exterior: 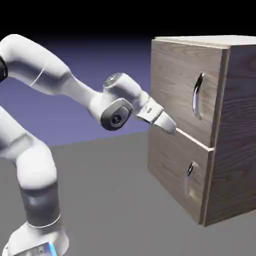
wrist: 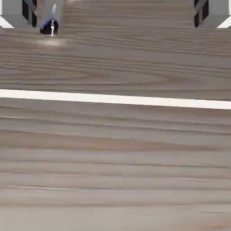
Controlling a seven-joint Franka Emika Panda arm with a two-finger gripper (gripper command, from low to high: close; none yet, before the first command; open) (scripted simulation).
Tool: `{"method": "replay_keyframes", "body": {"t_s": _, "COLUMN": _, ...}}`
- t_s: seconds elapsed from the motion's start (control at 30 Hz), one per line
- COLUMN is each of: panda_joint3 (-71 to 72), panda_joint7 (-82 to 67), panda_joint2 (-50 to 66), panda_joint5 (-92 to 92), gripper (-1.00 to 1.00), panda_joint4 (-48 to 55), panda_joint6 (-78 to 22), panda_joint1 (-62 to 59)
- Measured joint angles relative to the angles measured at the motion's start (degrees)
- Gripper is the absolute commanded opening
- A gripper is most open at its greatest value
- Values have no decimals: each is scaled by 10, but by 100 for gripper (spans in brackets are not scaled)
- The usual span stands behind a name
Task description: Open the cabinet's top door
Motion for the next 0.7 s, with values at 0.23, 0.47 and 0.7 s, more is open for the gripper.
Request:
{"method": "replay_keyframes", "body": {"t_s": 0.23, "panda_joint3": -58, "panda_joint7": 132, "panda_joint2": -26, "panda_joint5": -174, "gripper": 0, "panda_joint4": 20, "panda_joint6": -11, "panda_joint1": 50}}
{"method": "replay_keyframes", "body": {"t_s": 0.47, "panda_joint3": -116, "panda_joint7": 264, "panda_joint2": -51, "panda_joint5": -349, "gripper": 0, "panda_joint4": 41, "panda_joint6": -23, "panda_joint1": 100}}
{"method": "replay_keyframes", "body": {"t_s": 0.7, "panda_joint3": -175, "panda_joint7": 397, "panda_joint2": -77, "panda_joint5": -523, "gripper": 0, "panda_joint4": 61, "panda_joint6": -34, "panda_joint1": 150}}
